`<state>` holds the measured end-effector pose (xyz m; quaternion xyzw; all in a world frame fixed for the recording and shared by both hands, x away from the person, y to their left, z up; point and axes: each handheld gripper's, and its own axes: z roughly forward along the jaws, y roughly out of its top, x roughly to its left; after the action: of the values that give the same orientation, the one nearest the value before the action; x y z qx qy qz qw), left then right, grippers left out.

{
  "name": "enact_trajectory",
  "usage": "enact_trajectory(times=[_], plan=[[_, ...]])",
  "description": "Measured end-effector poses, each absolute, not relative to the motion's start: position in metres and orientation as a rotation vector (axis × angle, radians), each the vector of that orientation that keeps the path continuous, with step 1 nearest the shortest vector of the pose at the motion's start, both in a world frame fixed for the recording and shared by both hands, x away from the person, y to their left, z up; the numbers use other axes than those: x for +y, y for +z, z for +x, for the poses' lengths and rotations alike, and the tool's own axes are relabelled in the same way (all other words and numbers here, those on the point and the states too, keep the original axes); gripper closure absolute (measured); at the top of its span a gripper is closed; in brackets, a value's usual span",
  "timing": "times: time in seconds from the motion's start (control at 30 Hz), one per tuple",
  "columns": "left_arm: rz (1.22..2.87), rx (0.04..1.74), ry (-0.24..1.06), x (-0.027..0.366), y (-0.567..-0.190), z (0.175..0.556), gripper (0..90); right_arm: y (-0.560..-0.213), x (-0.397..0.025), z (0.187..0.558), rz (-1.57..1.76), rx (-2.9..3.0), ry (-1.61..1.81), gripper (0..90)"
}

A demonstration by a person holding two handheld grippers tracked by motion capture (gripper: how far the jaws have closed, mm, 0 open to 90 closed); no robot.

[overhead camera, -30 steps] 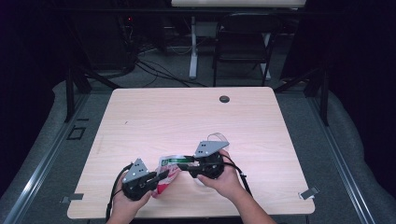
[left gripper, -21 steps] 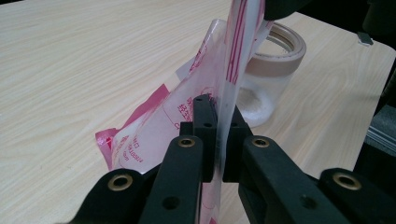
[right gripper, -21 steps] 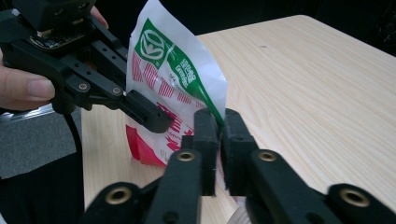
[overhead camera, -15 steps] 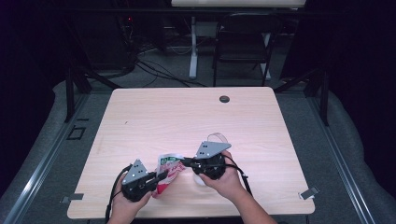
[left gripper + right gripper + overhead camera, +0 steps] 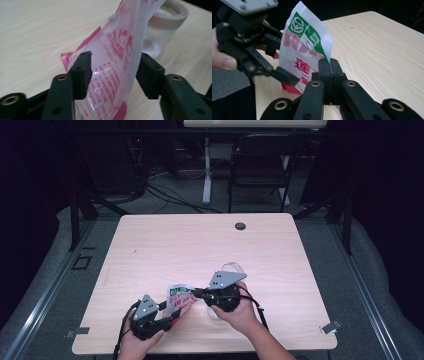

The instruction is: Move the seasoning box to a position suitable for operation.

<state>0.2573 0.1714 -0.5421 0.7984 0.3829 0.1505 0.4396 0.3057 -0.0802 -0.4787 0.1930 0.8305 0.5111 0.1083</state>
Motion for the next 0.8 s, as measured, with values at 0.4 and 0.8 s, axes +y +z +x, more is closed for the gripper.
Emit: enact_trajectory(times=[0.4, 0.8], plan=[[2.014, 1.077, 0.422, 0.169, -0.561, 0.268, 25.8, -0.479, -0.081, 0.304, 0.550, 2.445, 1.491, 90.0], [2.062, 1.108, 0.371, 0.164, -0.575, 0.277, 22.7, -0.481, -0.084, 0.304, 0.562, 2.442, 1.495, 90.0]])
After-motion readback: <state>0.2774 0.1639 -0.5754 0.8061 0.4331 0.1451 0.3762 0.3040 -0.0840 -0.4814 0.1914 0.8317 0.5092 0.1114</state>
